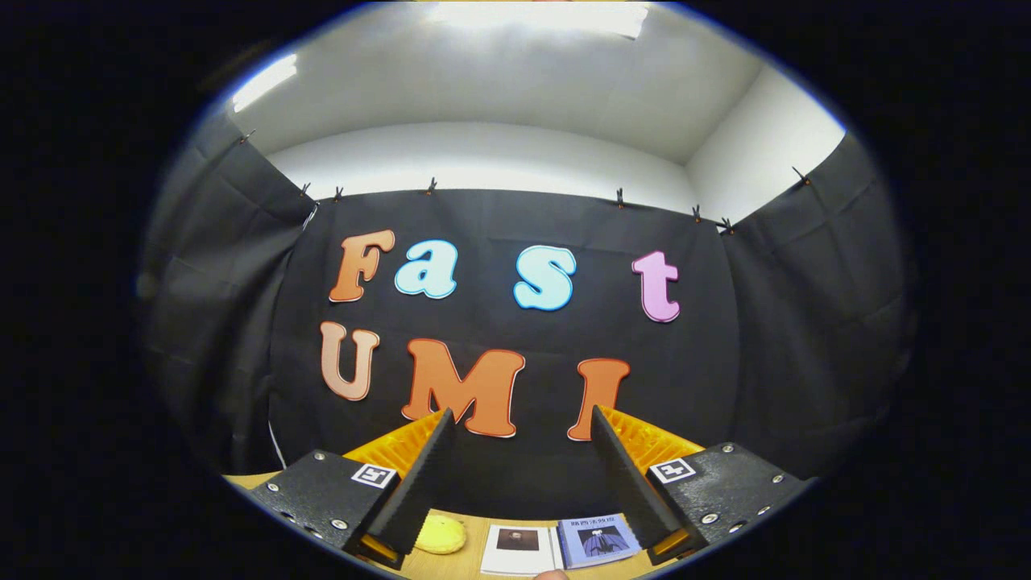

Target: Open the storage box then place both shoes into the box .Put the left shoe in first, then the right shoe, with the right side of both shoes facing outward in a uniform manner.

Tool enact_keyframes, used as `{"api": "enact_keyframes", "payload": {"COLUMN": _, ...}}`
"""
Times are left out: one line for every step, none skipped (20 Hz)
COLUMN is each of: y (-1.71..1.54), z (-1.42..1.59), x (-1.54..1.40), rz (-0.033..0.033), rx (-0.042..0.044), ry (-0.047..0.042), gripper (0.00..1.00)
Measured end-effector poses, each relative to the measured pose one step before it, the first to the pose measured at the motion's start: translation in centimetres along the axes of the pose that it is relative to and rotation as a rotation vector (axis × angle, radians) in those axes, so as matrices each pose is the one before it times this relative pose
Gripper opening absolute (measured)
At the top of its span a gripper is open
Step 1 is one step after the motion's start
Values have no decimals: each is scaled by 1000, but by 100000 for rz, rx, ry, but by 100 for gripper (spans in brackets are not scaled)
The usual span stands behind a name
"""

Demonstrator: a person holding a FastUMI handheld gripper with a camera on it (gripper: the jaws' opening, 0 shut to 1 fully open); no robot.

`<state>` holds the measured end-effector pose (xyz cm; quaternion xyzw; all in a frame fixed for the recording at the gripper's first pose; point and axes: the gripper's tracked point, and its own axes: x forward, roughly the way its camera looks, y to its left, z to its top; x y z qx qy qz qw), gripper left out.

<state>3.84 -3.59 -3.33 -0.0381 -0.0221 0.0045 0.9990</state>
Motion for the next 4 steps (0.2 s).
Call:
{"api": "enact_keyframes", "payload": {"y": 4, "z": -309, "x": 161, "rz": -253, "rx": 747, "ry": 406, "gripper": 98}}
{"api": "enact_keyframes", "payload": {"y": -14, "z": -397, "x": 120, "rz": -315, "rx": 1368, "ry": 1058, "gripper": 99}}
{"api": "enact_keyframes", "payload": {"y": 54, "z": -265, "x": 167, "rz": -276, "rx": 1627, "ry": 953, "gripper": 99}}
{"api": "enact_keyframes", "payload": {"y": 56, "z": 43, "x": 4, "rz": 223, "rx": 1189, "ry": -38, "gripper": 100}}
